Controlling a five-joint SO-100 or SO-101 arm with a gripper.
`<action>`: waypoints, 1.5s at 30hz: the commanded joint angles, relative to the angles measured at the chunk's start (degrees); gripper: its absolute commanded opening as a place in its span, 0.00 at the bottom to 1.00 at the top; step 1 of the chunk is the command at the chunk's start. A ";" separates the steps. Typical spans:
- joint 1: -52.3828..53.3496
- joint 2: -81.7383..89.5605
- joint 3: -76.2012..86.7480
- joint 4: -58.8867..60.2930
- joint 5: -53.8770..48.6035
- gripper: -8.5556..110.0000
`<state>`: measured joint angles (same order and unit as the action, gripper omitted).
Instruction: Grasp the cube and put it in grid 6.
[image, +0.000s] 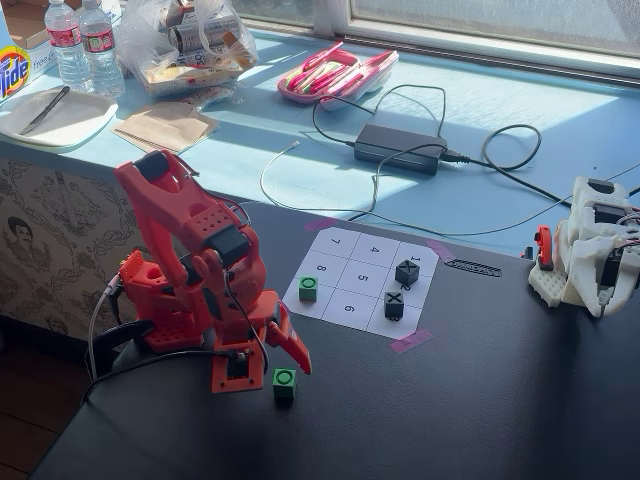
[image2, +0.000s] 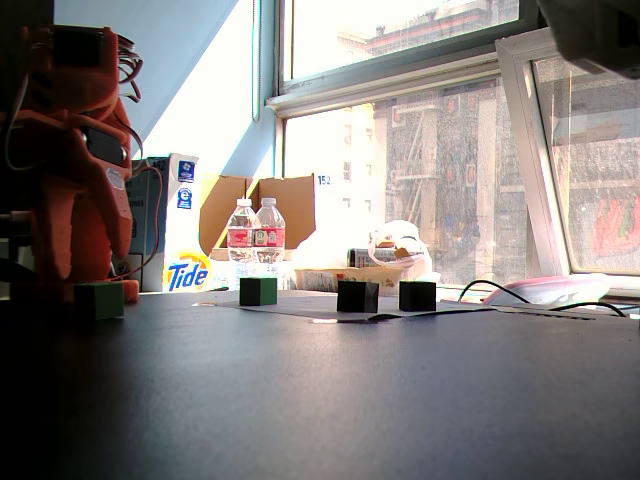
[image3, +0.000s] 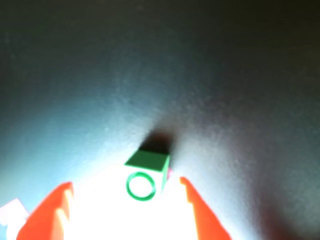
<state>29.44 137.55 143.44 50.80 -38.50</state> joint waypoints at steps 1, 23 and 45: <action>-0.44 -0.70 1.23 -3.60 -1.23 0.35; -5.63 4.13 9.05 -10.72 -0.88 0.07; -43.59 -17.75 -22.15 9.84 6.15 0.07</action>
<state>-10.46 123.49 127.00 60.03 -32.08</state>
